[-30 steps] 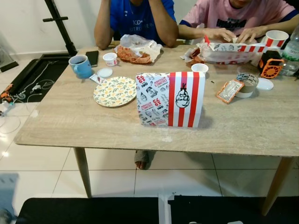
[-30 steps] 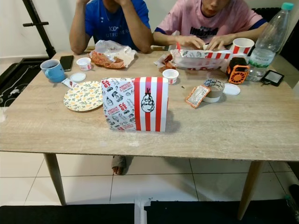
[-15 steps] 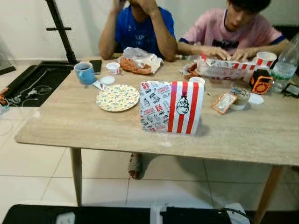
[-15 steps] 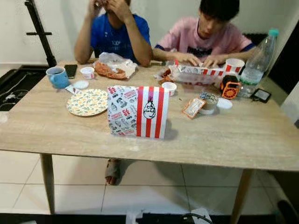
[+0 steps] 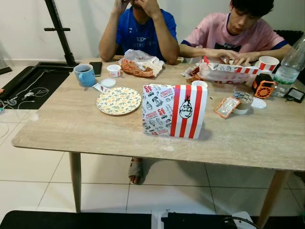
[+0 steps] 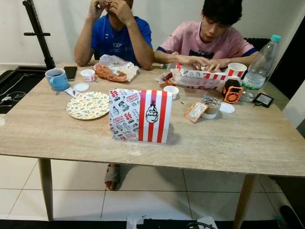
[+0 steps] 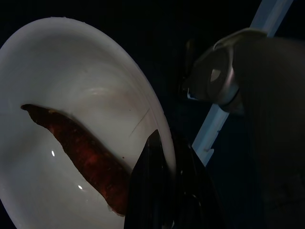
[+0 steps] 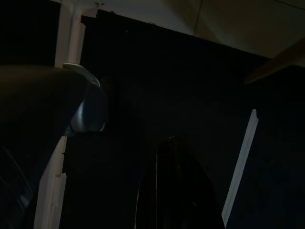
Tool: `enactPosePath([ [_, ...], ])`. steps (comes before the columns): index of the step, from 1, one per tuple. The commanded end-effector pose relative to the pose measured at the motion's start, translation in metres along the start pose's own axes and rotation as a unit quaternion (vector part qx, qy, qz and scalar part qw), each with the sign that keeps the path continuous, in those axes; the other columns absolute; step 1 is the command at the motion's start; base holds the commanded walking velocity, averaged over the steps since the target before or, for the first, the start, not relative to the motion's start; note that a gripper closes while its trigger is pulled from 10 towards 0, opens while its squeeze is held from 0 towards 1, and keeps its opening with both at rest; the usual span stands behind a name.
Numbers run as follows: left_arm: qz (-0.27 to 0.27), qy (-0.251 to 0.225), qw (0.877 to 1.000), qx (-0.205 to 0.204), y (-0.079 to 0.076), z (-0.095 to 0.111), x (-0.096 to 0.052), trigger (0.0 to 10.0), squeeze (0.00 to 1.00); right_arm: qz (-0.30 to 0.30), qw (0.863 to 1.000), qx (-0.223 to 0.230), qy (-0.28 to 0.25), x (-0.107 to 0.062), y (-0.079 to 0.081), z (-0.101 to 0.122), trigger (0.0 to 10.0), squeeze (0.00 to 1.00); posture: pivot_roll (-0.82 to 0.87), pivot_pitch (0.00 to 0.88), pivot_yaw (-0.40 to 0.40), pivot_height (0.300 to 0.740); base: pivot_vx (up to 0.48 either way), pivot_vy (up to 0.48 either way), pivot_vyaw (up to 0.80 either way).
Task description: Restocking fridge
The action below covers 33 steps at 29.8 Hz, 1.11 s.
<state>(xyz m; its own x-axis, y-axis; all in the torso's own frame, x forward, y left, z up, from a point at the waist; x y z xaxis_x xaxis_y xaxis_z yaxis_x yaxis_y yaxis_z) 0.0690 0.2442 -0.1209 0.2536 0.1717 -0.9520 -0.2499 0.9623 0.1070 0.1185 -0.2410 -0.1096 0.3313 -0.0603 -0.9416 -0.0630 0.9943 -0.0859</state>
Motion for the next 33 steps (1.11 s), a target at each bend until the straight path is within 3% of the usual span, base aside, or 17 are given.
enactPosePath([
  [1,-0.003,-0.012,1.000,0.012,-0.002,0.006,0.000,10.0,0.00,0.000,1.000,0.001,-0.004,0.000,0.001,0.001,10.0,0.00,-0.04,0.038,-0.006,0.740,0.000,0.000,0.00],
  [6,0.008,-0.033,0.999,0.028,0.000,0.019,0.001,10.0,0.00,0.005,1.000,0.003,-0.006,0.001,0.005,0.002,10.0,0.00,-0.03,0.040,-0.006,0.740,0.000,0.000,0.00],
  [10,-0.002,-0.014,0.999,0.047,-0.003,0.014,0.001,10.0,0.00,0.008,1.000,-0.001,-0.002,0.001,0.007,0.001,10.0,0.00,-0.03,0.029,-0.004,0.740,0.000,0.000,0.00],
  [26,-0.011,0.003,0.998,0.058,-0.012,0.009,0.002,10.0,0.00,-0.007,1.000,0.003,-0.016,0.001,-0.001,0.016,10.0,0.00,-0.04,0.012,-0.014,0.740,0.000,0.000,0.00],
  [33,-0.007,0.008,0.999,0.050,-0.008,0.006,0.001,10.0,0.00,-0.024,1.000,-0.005,-0.002,-0.001,-0.012,0.008,10.0,0.00,-0.04,0.000,-0.004,0.740,0.000,0.000,-0.70],
])
Point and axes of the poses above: a point about 5 cm out from each wrist's last joint towards the gripper, its own x axis pointing out of the wrist towards the gripper, its own z axis along the axis of the wrist's last joint, y = z × x, the point moved 1 cm from there along x, pointing out of the wrist towards the gripper, and after that the axes turned 6 degrees about x, right-handed, at the moved point
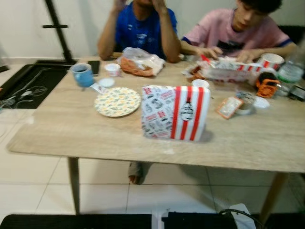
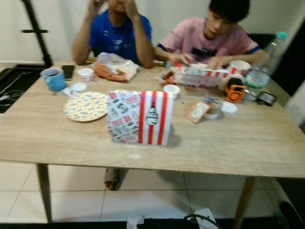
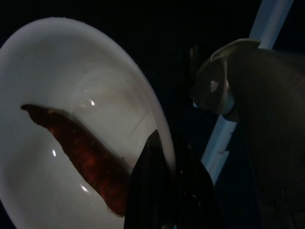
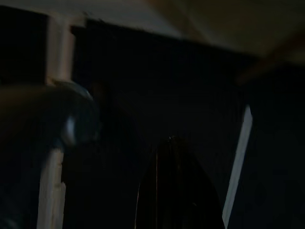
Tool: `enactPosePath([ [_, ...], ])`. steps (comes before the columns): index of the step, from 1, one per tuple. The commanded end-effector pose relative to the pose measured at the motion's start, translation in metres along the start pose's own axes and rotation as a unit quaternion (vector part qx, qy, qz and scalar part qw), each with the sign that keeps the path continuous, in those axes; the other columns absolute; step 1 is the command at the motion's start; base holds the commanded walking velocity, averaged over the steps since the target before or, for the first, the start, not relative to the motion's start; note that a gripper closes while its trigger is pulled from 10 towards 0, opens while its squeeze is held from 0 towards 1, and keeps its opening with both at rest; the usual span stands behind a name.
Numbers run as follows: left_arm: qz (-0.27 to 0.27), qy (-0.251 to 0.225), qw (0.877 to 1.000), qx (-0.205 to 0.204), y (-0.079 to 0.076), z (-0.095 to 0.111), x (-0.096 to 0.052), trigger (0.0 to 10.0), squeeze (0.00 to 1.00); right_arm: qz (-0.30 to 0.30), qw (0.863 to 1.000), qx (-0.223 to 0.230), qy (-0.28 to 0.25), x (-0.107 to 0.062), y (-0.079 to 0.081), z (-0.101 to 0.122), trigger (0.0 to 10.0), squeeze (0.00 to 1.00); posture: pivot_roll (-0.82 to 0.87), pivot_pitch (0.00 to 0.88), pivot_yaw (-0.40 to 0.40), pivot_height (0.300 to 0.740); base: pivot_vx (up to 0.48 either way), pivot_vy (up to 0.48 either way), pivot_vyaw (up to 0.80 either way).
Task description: Restocking fridge
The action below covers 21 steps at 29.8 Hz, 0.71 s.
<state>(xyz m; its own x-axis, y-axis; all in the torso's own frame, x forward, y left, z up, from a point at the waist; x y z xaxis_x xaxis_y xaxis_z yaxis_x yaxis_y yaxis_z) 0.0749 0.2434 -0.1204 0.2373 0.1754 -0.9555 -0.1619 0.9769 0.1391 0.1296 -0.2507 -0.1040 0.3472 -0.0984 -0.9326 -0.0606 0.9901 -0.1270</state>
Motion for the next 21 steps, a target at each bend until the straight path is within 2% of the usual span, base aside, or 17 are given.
enactPosePath([
  [1,-0.010,0.003,1.000,0.004,-0.005,-0.001,0.000,10.0,0.00,-0.007,1.000,0.004,0.005,0.000,-0.001,-0.004,10.0,0.00,-0.04,0.000,0.003,0.740,0.000,0.000,-0.56],
  [4,-0.010,0.005,1.000,0.005,-0.005,-0.003,0.000,10.0,0.00,-0.007,1.000,0.006,0.006,0.000,0.000,-0.005,10.0,0.00,-0.04,0.000,0.004,0.740,0.000,0.000,0.00],
  [7,-0.002,0.007,1.000,0.002,0.000,-0.003,0.000,10.0,0.00,0.008,1.000,-0.001,0.010,0.001,0.012,-0.007,10.0,0.00,-0.03,0.000,0.005,0.740,0.000,0.000,0.00],
  [12,0.007,-0.005,1.000,-0.011,0.006,0.006,0.000,10.0,0.00,0.020,1.000,0.007,0.008,0.003,0.020,-0.004,10.0,0.00,-0.02,0.000,0.015,0.740,0.000,0.000,-0.72],
  [18,0.006,-0.014,1.000,-0.006,0.008,0.015,0.000,10.0,0.00,0.023,0.999,0.018,-0.015,0.004,0.025,0.014,10.0,0.00,-0.01,0.000,0.031,0.740,0.000,0.000,-0.77],
  [21,0.001,-0.018,1.000,-0.007,0.006,0.017,0.000,10.0,0.00,0.022,1.000,0.011,-0.017,0.004,0.026,0.017,10.0,0.00,-0.01,0.000,0.030,0.740,0.000,0.000,0.00],
])
Point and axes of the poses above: a point about 5 cm out from each wrist's last joint towards the gripper, its own x axis pointing out of the wrist towards the gripper, its own z axis along the axis of the wrist's last joint, y = z × x, the point moved 1 cm from there along x, pointing out of the wrist towards the gripper, and after that the axes turned 6 degrees about x, right-handed, at the moved point
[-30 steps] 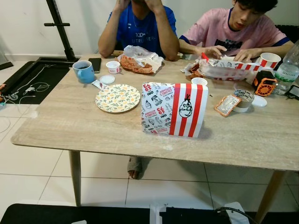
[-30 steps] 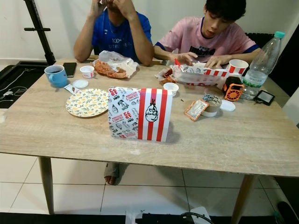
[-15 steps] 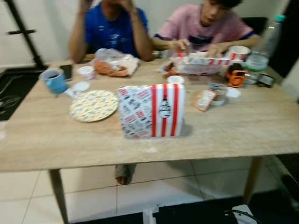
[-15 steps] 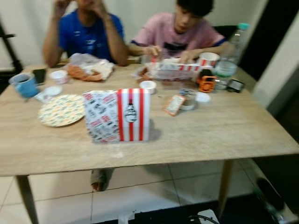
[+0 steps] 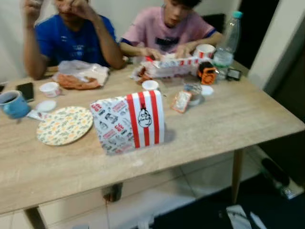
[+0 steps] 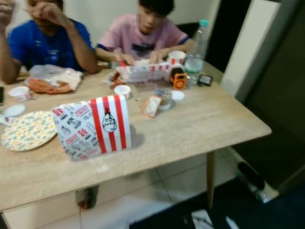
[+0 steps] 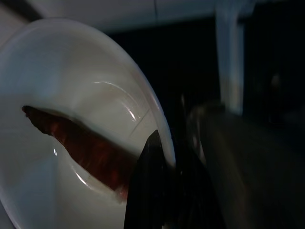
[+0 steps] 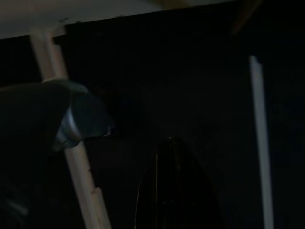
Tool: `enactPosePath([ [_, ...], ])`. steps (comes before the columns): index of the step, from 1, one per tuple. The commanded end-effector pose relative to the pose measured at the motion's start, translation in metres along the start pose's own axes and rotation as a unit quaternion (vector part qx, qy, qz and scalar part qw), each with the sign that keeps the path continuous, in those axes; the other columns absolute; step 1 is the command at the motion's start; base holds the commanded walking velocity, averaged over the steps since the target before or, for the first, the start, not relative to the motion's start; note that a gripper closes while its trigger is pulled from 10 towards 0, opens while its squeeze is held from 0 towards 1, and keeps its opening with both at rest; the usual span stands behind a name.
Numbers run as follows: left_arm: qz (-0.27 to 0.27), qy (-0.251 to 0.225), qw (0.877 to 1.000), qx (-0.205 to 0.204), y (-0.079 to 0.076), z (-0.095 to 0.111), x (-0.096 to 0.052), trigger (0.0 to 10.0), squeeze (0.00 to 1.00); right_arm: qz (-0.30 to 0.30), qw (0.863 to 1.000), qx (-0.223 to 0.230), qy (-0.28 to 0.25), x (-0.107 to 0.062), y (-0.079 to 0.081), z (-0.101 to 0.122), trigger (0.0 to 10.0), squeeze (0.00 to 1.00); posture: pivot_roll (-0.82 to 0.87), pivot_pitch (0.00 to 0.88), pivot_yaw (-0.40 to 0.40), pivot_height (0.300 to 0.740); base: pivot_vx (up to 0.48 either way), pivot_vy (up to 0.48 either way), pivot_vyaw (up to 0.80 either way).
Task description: Restocking fridge
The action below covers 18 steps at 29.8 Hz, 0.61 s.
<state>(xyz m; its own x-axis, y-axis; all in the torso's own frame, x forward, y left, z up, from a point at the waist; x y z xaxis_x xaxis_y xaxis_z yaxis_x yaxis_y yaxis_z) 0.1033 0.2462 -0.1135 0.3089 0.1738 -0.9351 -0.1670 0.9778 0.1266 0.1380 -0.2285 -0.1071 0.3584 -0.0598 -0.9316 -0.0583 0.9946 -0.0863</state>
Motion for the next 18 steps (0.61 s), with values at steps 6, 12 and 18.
enactPosePath([
  [6,-0.010,0.027,1.000,-0.010,-0.003,-0.019,-0.001,10.0,0.00,0.010,1.000,-0.013,-0.004,0.001,0.008,0.006,10.0,0.00,-0.03,0.000,0.023,0.740,0.000,0.000,0.00],
  [12,-0.022,0.035,0.999,-0.006,-0.012,-0.025,-0.001,10.0,0.00,0.010,1.000,-0.014,-0.001,0.001,0.007,0.006,10.0,0.00,-0.02,0.000,0.011,0.740,0.000,0.000,0.00],
  [18,-0.027,0.039,0.999,0.005,-0.014,-0.028,-0.002,10.0,0.00,0.016,1.000,-0.020,0.005,0.001,0.009,0.006,10.0,0.00,-0.02,0.000,0.027,0.740,0.000,0.000,-0.69],
])
Point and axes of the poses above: a point about 5 cm out from each wrist's last joint towards the gripper, its own x axis pointing out of the wrist towards the gripper, its own z axis along the axis of the wrist's last joint, y = z × x, the point moved 1 cm from there along x, pointing out of the wrist towards the gripper, and after that the axes turned 6 degrees about x, right-handed, at the moved point
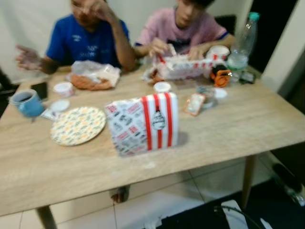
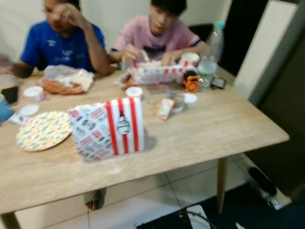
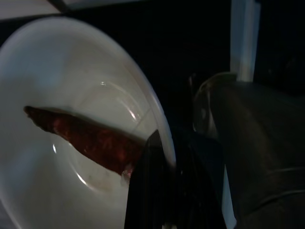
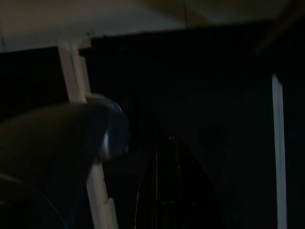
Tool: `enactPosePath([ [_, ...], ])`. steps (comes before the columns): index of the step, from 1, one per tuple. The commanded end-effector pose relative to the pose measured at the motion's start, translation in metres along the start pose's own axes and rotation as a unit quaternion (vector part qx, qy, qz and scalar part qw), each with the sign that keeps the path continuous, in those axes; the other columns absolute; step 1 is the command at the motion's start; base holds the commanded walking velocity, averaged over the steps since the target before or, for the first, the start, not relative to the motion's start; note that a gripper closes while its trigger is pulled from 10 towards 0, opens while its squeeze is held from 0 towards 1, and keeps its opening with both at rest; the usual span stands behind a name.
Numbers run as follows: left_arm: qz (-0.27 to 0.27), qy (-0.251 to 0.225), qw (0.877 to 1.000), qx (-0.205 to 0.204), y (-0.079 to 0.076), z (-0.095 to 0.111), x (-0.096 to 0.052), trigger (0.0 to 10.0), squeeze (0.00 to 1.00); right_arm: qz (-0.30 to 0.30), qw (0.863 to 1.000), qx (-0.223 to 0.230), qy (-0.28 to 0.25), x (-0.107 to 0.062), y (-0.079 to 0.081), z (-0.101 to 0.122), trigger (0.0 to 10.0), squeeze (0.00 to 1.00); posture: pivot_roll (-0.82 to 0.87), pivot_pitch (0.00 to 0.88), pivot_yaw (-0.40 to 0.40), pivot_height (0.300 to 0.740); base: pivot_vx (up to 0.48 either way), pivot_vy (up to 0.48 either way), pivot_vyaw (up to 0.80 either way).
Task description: Restocking fridge
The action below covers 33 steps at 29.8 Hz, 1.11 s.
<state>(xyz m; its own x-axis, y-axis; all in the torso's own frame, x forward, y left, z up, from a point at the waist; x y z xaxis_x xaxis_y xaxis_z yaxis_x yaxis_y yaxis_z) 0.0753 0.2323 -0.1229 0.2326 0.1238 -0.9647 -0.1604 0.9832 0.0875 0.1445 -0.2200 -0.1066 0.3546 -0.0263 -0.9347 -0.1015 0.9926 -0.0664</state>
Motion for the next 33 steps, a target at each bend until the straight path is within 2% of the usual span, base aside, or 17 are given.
enactPosePath([
  [1,-0.007,-0.004,1.000,0.014,-0.004,0.003,0.000,10.0,0.00,-0.001,1.000,-0.003,0.004,0.000,0.001,-0.001,10.0,0.00,-0.02,0.000,0.030,0.740,0.000,0.000,-0.71],
  [13,-0.007,-0.009,0.999,0.036,-0.002,0.009,0.000,10.0,0.00,0.009,1.000,0.000,0.004,0.002,0.013,-0.002,10.0,0.00,-0.02,0.000,0.038,0.740,0.000,0.000,-0.68],
  [19,-0.009,-0.009,0.999,0.044,-0.003,0.010,0.001,10.0,0.00,0.006,1.000,-0.001,0.006,0.001,0.011,-0.006,10.0,0.00,-0.02,0.000,0.034,0.740,0.000,0.000,0.00],
  [25,-0.013,-0.001,0.998,0.056,-0.005,0.005,0.001,10.0,0.00,-0.001,1.000,-0.007,0.014,0.000,0.003,-0.015,10.0,0.00,-0.02,0.000,0.025,0.740,0.000,-0.452,0.00],
  [33,-0.014,0.002,0.998,0.055,-0.006,0.002,0.001,10.0,0.00,-0.007,1.000,-0.010,0.008,-0.001,-0.001,-0.013,10.0,0.00,-0.02,0.000,0.021,0.740,0.000,-0.480,0.00],
])
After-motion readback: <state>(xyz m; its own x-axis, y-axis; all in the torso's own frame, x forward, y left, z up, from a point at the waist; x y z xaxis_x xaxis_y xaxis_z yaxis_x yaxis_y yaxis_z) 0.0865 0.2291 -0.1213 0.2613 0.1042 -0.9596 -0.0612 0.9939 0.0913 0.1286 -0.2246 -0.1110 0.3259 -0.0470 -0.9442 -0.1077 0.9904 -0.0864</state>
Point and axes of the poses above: a point about 5 cm out from each wrist's last joint towards the gripper, its own x axis pointing out of the wrist towards the gripper, its own z axis along the axis of the wrist's last joint, y = z × x, the point moved 1 cm from there along x, pointing out of the wrist towards the gripper, and after that the axes turned 6 degrees about x, right-handed, at the moved point
